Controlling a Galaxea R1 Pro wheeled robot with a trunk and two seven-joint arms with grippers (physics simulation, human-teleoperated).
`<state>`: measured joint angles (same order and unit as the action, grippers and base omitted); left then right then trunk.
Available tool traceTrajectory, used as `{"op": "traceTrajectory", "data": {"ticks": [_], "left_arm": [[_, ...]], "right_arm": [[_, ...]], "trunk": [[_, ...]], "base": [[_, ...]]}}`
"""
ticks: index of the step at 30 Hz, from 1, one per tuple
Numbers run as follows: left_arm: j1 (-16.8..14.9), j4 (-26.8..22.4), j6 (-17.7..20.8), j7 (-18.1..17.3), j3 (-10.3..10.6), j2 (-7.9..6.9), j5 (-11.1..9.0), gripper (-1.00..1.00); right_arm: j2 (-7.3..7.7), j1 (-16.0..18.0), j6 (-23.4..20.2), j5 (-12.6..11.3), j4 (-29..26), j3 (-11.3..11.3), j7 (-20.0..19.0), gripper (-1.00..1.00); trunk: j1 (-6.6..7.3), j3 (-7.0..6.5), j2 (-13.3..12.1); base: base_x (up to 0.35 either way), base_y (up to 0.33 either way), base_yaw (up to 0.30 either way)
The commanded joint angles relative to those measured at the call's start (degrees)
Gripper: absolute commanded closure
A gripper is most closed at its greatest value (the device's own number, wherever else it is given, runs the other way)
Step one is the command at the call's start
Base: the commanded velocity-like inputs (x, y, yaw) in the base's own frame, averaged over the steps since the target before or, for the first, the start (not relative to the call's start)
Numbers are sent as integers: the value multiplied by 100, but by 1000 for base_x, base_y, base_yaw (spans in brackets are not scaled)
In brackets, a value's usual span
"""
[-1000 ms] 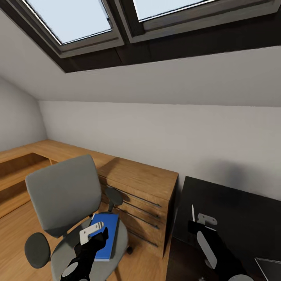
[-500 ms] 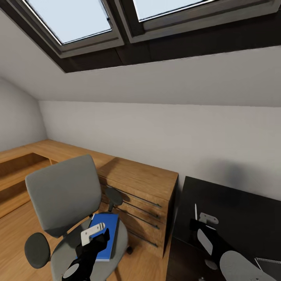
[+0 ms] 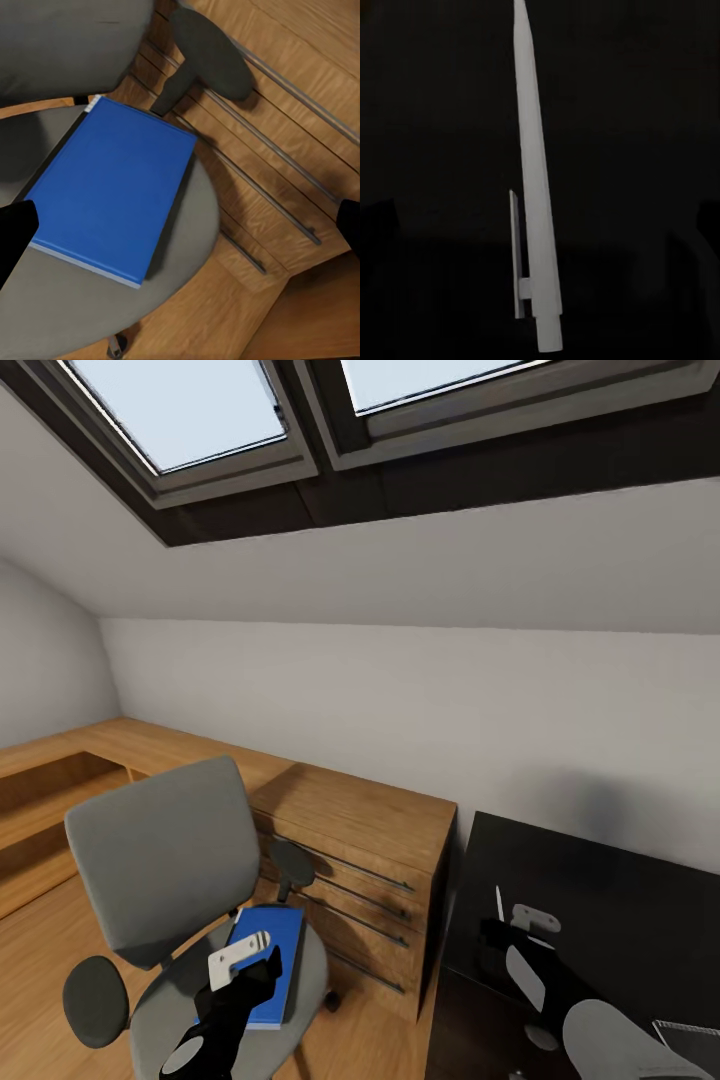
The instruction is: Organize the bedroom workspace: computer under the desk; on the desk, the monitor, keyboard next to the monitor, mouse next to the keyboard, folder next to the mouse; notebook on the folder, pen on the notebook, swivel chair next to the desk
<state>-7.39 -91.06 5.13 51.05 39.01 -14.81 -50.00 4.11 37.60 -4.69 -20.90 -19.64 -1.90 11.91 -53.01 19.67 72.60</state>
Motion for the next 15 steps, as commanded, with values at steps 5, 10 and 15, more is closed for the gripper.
{"op": "traceTrajectory", "data": {"ticks": [5,10,15], "left_arm": [[-8,-11,32,37,10,-5,-8,-100],[-8,-9,32,37,10,-5,-10,-100],[-8,-11,32,37,8,-5,-10,-100]], "right_arm": [[3,1,-33,-20,-28,-21,30,-100],[3,1,-32,-20,-38,-27,30,-100],[8,1,-49,-25,-372,-41,35,-100]], "trunk": [[0,7,5],[0,7,5],[0,7,5]], "base": [[0,0,0],[0,0,0],[0,0,0]]}}
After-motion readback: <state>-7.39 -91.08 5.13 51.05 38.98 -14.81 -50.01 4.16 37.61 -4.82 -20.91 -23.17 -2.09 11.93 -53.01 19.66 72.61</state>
